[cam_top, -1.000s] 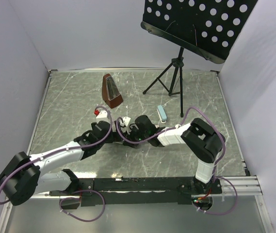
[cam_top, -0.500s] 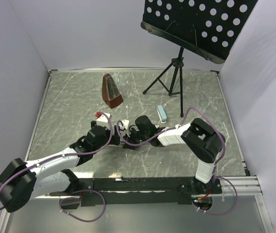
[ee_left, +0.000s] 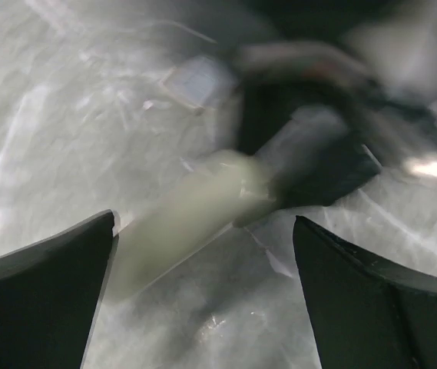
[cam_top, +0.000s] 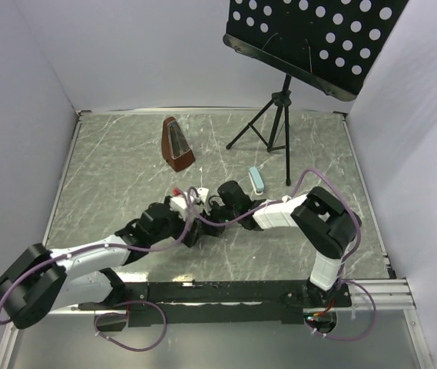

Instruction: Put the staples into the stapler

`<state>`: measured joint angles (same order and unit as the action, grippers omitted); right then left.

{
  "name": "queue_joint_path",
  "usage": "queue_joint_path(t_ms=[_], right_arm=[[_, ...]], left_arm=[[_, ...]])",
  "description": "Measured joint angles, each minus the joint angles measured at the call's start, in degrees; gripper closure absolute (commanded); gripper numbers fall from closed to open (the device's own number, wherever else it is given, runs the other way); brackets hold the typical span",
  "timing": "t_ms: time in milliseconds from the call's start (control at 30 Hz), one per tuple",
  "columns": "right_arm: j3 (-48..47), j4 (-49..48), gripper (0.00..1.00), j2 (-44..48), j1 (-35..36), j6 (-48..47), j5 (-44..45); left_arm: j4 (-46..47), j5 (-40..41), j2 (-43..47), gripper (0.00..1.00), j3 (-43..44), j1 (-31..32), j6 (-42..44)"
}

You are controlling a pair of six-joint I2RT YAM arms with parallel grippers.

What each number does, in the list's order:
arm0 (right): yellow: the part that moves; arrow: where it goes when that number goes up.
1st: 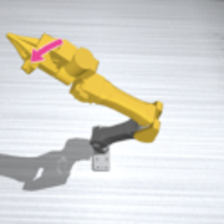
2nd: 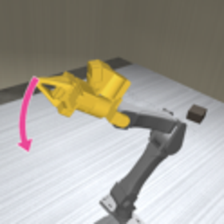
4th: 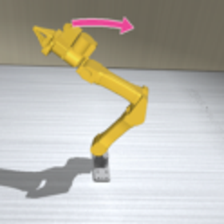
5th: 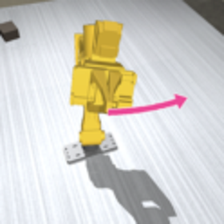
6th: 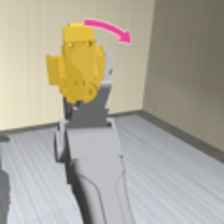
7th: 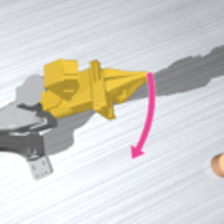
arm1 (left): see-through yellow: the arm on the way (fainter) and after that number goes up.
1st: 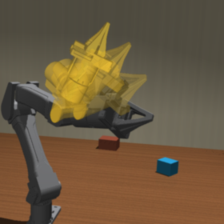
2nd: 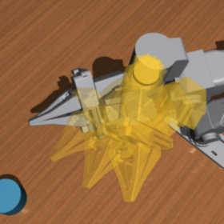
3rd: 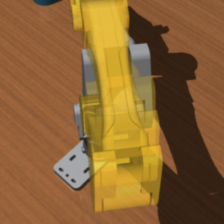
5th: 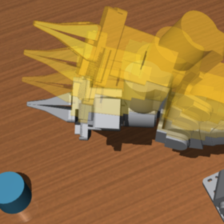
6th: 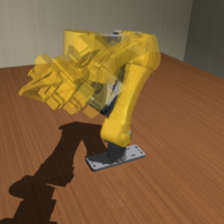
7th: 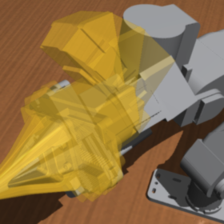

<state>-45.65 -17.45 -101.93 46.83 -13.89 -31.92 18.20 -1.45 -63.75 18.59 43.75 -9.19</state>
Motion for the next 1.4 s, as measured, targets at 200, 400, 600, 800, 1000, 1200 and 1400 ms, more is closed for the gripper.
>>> queue_joint_path(t_ms=[200,400,600,800,1000,1200,1400], right_arm=[[-0.09,0.00,0.95,0.13,0.28,1.62,1.70],[-0.09,-1.09,0.79,0.13,0.37,2.78,3.72],[0.02,-1.86,0.48,0.15,0.35,3.63,4.63],[1.90,-3.13,0.22,2.25,-0.42,5.38,5.79],[3.87,-2.19,0.14,8.17,-0.70,7.82,7.32],[3.30,3.98,0.17,15.78,-0.72,11.17,12.11],[-4.09,15.34,0.22,17.09,0.13,12.81,18.95]], left_arm=[[2.80,-6.84,-0.46,0.01,1.44,2.54,1.62],[1.88,-7.74,11.21,0.01,-0.83,4.72,-1.18],[-0.09,-3.69,22.47,0.01,-3.63,4.72,-5.16],[-4.00,1.44,28.94,0.01,-4.13,4.72,-9.46],[-10.01,9.79,34.51,0.01,-2.51,4.72,-14.36],[-19.28,22.25,37.24,0.01,5.42,4.72,-20.00],[-30.42,33.77,36.83,0.01,18.27,4.31,-22.14]])
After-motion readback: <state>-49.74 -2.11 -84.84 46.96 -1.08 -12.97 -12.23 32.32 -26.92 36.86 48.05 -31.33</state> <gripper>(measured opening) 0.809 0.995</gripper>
